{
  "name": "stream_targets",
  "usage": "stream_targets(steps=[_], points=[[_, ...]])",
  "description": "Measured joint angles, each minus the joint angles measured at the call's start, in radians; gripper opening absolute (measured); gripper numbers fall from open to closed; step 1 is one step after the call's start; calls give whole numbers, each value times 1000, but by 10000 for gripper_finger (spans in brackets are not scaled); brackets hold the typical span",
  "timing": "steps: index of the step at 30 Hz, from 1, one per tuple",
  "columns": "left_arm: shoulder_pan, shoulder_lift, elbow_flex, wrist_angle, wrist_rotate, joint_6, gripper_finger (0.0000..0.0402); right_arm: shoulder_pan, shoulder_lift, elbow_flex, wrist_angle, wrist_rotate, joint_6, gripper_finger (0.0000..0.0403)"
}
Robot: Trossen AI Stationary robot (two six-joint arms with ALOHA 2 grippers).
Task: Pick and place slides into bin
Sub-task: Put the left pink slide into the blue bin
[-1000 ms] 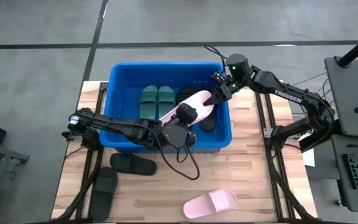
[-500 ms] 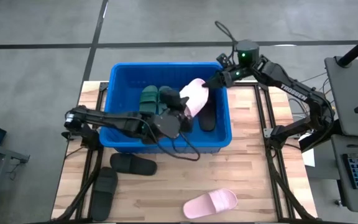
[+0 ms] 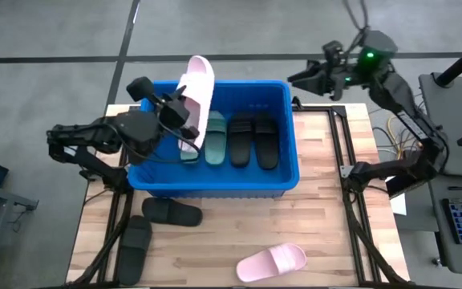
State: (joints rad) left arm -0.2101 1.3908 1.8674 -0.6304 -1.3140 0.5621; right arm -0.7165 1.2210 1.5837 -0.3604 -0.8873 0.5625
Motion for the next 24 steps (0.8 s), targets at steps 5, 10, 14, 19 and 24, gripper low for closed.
stream_targets(steps=[5, 10, 14, 19, 24], points=[[70, -40, -61, -66, -31, -6, 0, -26, -78, -2, -31, 2, -1, 177], [167, -50, -113, -70, 21, -47, 0, -26, -128, -3, -130, 31, -50, 178], [256, -50, -152, -77, 359, -211, 0, -26, -149, -3, -218, 87, -97, 176], [344, -44, -213, -171, 479, -292, 0, -26, -153, -4, -259, 136, -119, 172], [402, -38, -290, -277, 594, -308, 0, -25, -138, -4, -258, 181, -122, 171]])
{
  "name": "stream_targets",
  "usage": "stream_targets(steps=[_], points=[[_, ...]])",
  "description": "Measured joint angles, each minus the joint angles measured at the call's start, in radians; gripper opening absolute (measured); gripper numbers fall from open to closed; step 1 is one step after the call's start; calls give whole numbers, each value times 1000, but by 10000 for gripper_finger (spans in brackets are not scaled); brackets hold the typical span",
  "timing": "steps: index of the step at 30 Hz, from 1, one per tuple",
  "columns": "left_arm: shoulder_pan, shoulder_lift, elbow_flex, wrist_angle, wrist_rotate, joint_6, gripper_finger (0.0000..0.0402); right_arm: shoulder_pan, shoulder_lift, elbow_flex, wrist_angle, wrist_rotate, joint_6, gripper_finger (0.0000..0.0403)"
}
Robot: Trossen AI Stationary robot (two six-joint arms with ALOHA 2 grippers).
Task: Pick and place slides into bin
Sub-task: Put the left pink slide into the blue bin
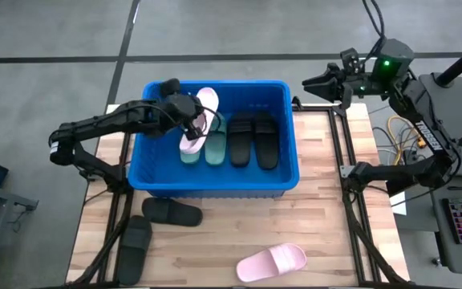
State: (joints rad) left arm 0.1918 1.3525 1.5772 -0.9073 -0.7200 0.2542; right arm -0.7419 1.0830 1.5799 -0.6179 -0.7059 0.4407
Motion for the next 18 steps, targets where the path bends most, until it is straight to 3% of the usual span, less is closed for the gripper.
stream_targets(steps=[10, 13, 18], points=[[90, -30, -272, -6, -45, -1, 0, 0, 84, -1, 3, 45, 0, 172], [113, -88, -388, 122, 20, 67, 0, 0, 115, -1, 5, 86, 0, 169], [125, -216, -520, 355, 33, 224, 0, -1, 166, -1, 10, 144, 3, 166]])
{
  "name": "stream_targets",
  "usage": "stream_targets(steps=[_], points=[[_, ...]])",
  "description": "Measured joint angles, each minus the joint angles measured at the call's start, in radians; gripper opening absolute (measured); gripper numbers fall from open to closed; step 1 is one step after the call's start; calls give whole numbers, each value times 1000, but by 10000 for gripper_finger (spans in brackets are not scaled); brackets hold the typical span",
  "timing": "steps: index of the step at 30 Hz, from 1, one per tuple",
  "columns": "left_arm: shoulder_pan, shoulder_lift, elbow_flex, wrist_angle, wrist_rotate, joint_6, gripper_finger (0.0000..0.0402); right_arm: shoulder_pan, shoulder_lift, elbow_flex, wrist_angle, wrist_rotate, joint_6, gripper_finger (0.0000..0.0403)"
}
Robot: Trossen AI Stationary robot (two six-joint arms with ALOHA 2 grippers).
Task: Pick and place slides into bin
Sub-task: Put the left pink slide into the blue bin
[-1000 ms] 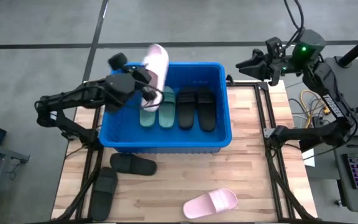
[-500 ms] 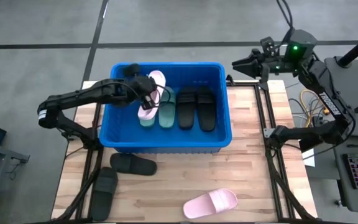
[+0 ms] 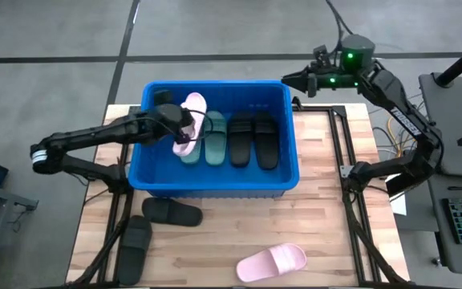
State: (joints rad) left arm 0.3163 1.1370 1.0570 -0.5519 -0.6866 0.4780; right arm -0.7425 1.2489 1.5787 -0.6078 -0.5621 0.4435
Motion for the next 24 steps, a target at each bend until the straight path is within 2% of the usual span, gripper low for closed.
stream_targets(steps=[4, 8, 10, 16, 24], points=[[53, -39, -39, -82, -4, 41, 0, 0, 37, 0, 9, 16, 1, 168], [109, -20, -48, -202, -7, 32, 0, 0, 66, 0, 13, 16, 1, 168], [131, 4, -51, -219, -12, 31, 0, 0, 78, 0, 16, 16, 1, 165], [162, 72, -51, -235, -133, 21, 0, 0, 106, 0, 20, 16, 35, 162], [170, 162, -68, -293, -157, 36, 0, 0, 108, 0, 22, 15, 21, 160]])
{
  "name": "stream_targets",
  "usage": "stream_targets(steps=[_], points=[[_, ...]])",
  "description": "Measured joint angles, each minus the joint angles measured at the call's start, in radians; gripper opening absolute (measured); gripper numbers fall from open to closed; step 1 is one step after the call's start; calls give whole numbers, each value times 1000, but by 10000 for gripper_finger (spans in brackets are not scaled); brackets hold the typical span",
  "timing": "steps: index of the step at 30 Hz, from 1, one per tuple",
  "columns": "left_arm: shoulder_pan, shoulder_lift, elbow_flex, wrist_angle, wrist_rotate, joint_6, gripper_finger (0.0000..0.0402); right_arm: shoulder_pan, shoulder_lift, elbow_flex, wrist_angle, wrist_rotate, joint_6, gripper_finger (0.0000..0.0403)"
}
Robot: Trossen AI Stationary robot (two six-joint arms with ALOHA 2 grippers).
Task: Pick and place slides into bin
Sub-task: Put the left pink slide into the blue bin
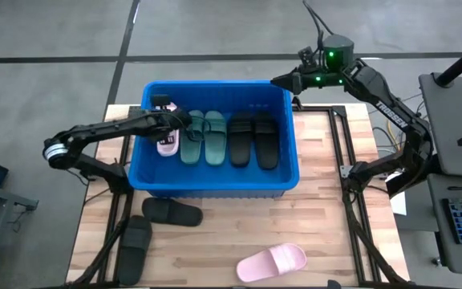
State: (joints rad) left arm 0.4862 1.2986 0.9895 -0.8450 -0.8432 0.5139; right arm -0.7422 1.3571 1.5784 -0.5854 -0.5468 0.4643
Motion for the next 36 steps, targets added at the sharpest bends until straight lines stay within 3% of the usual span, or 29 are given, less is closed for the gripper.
stream_targets(steps=[8, 14, 20, 28, 36], points=[[12, 37, -73, 14, -20, 54, 0, 0, 0, 0, 0, 0, -46, 159], [27, 30, -134, 149, -25, 171, 0, 0, 0, 0, -1, 0, -68, 158], [59, 67, -136, 161, -7, 173, 0, 0, 0, 0, -1, 0, -72, 159], [71, 185, -134, 153, -99, 177, 0, 0, 0, 0, -2, -1, -72, 157], [71, 260, -133, 149, -53, 173, 0, 0, 0, 0, -2, -1, -75, 156]])
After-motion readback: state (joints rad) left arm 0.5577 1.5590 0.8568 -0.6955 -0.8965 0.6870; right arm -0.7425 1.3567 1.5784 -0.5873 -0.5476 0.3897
